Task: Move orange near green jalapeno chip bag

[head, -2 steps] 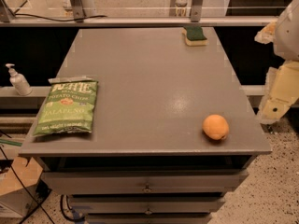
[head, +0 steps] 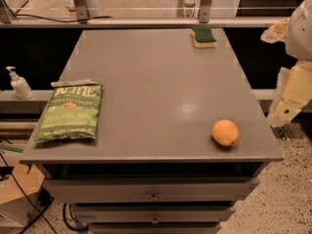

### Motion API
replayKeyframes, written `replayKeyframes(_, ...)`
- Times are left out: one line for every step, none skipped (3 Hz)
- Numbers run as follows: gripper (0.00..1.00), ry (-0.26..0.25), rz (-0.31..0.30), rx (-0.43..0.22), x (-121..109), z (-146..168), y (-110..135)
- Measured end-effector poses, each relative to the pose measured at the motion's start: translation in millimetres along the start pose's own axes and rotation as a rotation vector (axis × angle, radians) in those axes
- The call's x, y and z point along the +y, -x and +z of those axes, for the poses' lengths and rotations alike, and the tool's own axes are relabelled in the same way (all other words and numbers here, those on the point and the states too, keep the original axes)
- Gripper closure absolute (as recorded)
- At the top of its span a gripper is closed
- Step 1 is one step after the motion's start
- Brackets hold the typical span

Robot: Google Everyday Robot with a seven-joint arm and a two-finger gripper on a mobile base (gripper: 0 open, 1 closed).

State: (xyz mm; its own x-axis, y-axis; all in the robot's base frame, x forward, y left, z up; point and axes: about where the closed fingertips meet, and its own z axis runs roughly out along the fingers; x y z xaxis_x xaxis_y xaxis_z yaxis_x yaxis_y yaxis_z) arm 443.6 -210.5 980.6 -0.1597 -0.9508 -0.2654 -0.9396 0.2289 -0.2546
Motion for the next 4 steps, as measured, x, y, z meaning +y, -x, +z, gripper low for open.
replayKeyframes(0.00,0.047,-0.019,-0.116,8,20,9)
replayKeyframes(0.00,0.116,-0.016,-0.219,30,58,18)
replayKeyframes(0.00,0.122,-0.025,-0.208,31,69,19)
replayKeyframes(0.00,0.119,0.000,-0.198,33,87,13)
